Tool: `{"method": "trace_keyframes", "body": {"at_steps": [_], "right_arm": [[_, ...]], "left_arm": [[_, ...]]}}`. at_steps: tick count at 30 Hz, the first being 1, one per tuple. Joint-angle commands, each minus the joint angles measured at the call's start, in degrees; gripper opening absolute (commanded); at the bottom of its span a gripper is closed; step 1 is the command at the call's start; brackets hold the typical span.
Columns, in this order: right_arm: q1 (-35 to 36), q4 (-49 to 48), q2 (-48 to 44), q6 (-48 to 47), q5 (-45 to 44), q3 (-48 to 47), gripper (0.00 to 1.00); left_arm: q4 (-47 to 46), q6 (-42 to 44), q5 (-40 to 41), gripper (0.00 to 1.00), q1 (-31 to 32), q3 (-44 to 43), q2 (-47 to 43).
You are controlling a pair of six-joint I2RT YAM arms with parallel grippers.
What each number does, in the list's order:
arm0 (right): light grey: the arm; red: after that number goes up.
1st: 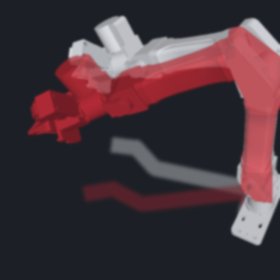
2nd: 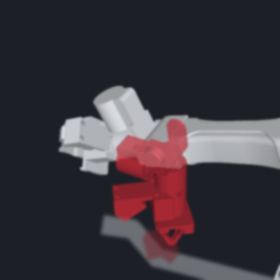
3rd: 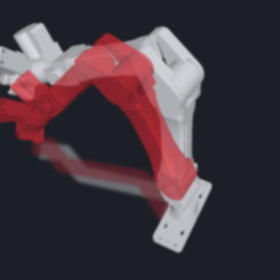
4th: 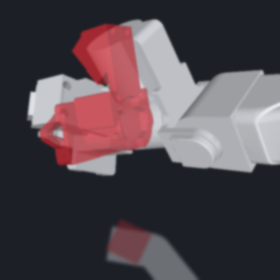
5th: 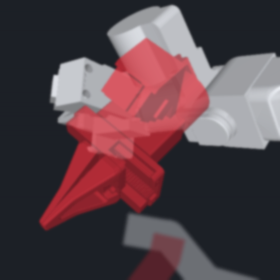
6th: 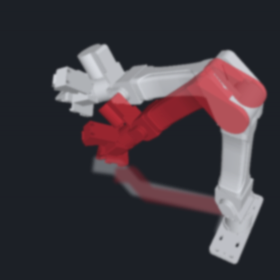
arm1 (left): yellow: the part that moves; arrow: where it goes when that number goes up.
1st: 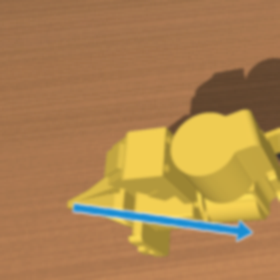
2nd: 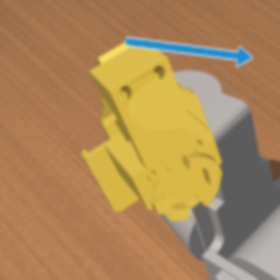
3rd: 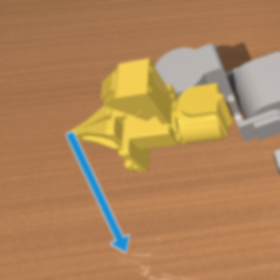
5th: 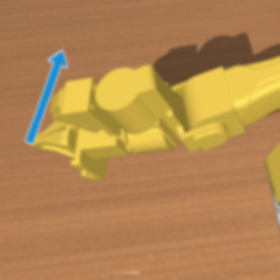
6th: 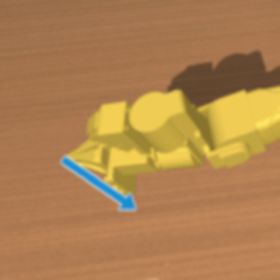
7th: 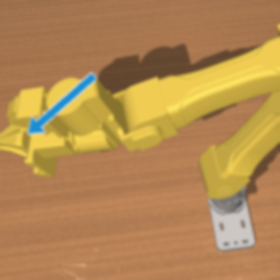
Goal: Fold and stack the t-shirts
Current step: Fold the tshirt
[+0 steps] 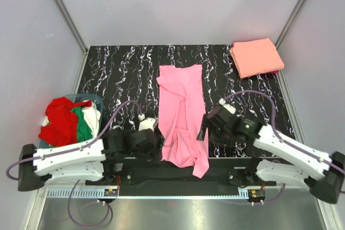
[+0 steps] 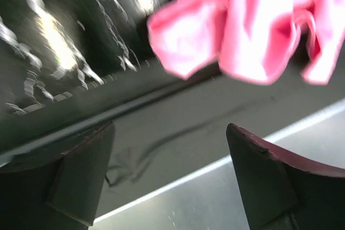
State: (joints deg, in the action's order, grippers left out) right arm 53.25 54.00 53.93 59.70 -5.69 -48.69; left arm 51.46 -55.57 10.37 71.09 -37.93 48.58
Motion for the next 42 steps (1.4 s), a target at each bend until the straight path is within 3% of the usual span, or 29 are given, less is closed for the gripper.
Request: {"method": "trace_keyframes", "body": {"at_steps": [1,5,10,18,23,26,31,32,35,36,38,39,42], "right_arm": [[0.01,-1.96,7.92,-3.79,-7.92,-4.65,0.99],[-9.45,-9.49,20.82,-12.14,-2.94,-9.84,1.00],[-16.86,-13.22,38.03,-20.31,2.70,-20.37,0.92],[-23.28,-8.91,64.00,-26.39,7.80,-45.25,0.83],[-28.64,-4.97,78.21,-28.15,12.37,-61.13,0.82],[-31.36,-2.16,86.39,-28.50,15.62,-72.89,0.82],[-35.05,0.41,101.50,-27.81,22.98,-94.10,0.85],[-36.28,-0.72,103.29,-27.19,25.01,-100.57,0.90],[-37.69,-3.53,105.42,-24.29,27.75,-105.38,0.95],[-38.13,-5.03,104.54,-23.59,28.89,-104.34,0.97],[-38.14,-7.75,99.02,-24.19,27.85,-99.01,1.00],[-38.22,-9.51,96.39,-25.15,28.02,-96.01,1.00],[-38.14,-13.30,86.01,-27.96,26.18,-86.42,1.00]], "left_arm": [[-1.36,2.56,10.45,0.92,-1.56,-8.02,7.12],[-9.34,12.12,3.90,0.85,-15.67,-11.81,19.69],[-16.13,18.47,1.50,0.81,-26.33,-21.36,34.96],[-14.29,24.02,-4.56,0.73,-36.01,-42.28,63.27],[-11.39,26.56,-8.08,0.72,-41.02,-54.07,73.92],[-8.49,28.14,-10.01,0.71,-44.00,-63.47,80.52],[-2.16,30.52,-14.93,0.71,-48.67,-87.10,93.08],[-1.89,31.39,-17.90,0.72,-49.03,-90.70,94.84],[-0.15,33.15,-19.69,0.77,-50.17,-104.68,100.04],[0.04,33.16,-19.43,0.85,-50.52,-108.98,99.78],[-3.01,33.07,-19.60,0.91,-51.14,-107.28,96.11],[-4.86,33.25,-19.43,0.97,-51.14,-101.43,90.09],[-8.13,33.51,-16.97,0.99,-50.61,-90.26,78.83]]}}
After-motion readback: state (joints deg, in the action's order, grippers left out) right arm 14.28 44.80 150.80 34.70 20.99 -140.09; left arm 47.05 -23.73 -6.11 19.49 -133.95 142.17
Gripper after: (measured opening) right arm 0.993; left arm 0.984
